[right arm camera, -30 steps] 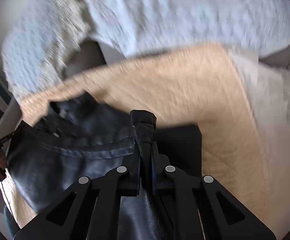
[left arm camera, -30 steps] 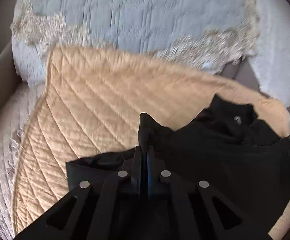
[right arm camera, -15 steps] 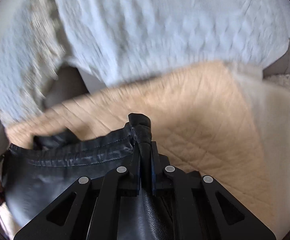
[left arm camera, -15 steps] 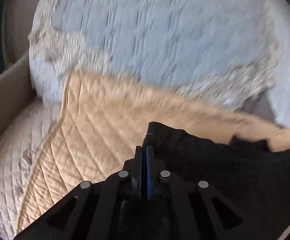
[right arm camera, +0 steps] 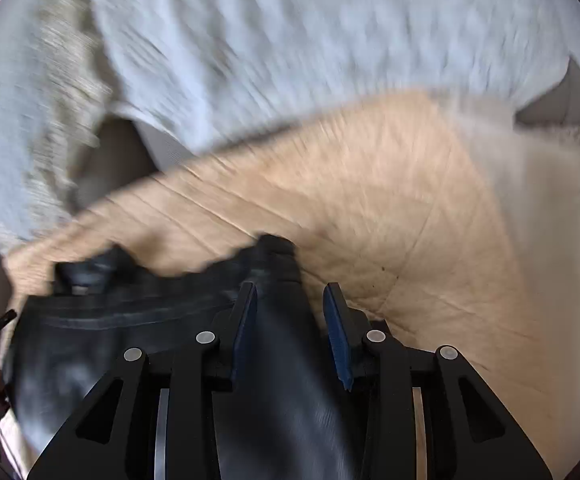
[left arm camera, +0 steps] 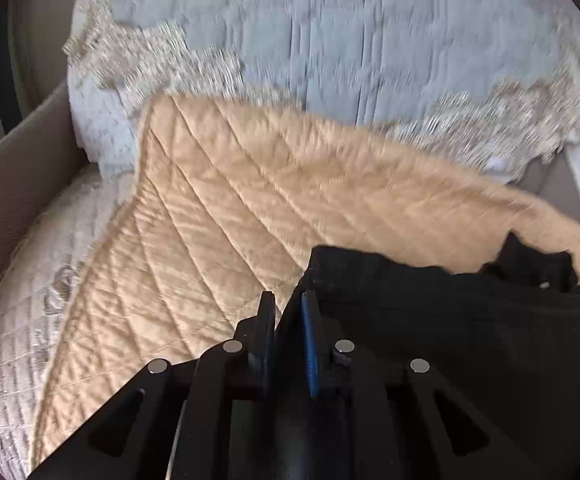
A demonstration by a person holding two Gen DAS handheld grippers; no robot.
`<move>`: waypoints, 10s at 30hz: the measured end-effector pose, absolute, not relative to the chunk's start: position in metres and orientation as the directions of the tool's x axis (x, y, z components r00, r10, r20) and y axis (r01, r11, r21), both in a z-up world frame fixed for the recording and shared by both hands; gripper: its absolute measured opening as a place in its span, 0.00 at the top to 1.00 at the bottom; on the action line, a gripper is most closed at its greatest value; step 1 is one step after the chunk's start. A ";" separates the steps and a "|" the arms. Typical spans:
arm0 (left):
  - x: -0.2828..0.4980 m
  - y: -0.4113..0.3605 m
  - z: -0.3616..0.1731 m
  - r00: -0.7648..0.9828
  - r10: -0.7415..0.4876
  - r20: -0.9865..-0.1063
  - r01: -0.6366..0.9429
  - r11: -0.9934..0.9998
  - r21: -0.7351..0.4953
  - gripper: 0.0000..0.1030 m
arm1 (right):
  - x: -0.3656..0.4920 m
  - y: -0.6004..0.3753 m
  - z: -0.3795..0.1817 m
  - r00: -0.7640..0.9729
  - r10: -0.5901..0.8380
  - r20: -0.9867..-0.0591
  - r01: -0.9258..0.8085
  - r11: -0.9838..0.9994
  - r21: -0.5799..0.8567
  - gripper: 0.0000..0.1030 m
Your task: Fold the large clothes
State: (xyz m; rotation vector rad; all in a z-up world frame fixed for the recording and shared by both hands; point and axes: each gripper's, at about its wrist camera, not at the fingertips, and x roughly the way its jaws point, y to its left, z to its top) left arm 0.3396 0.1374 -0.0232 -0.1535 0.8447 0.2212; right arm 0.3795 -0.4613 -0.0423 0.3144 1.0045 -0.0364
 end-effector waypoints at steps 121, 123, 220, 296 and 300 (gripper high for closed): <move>0.052 0.148 -0.011 0.687 -0.019 -0.727 -0.342 0.874 -0.345 0.93 | 0.070 -0.493 0.013 0.512 0.186 -0.838 0.584 0.640 0.499 0.84; 0.050 0.145 -0.015 0.686 -0.007 -0.728 -0.330 0.888 -0.320 0.93 | 0.073 -0.494 0.008 0.497 0.188 -0.847 0.586 0.647 0.488 0.84; 0.098 0.091 -0.002 0.676 0.093 -0.731 -0.191 0.980 -0.051 0.63 | 0.140 -0.212 0.017 0.450 0.299 -0.842 -0.224 0.950 0.217 0.50; 0.136 0.008 -0.010 0.607 -0.392 -0.691 0.155 0.911 -0.381 0.70 | 0.212 -0.243 -0.032 0.329 0.654 -0.681 -0.001 0.721 0.693 0.40; 0.140 0.011 -0.015 0.605 -0.396 -0.690 0.159 0.910 -0.383 0.70 | 0.220 -0.228 -0.030 0.304 0.602 -0.739 -0.019 0.779 0.627 0.90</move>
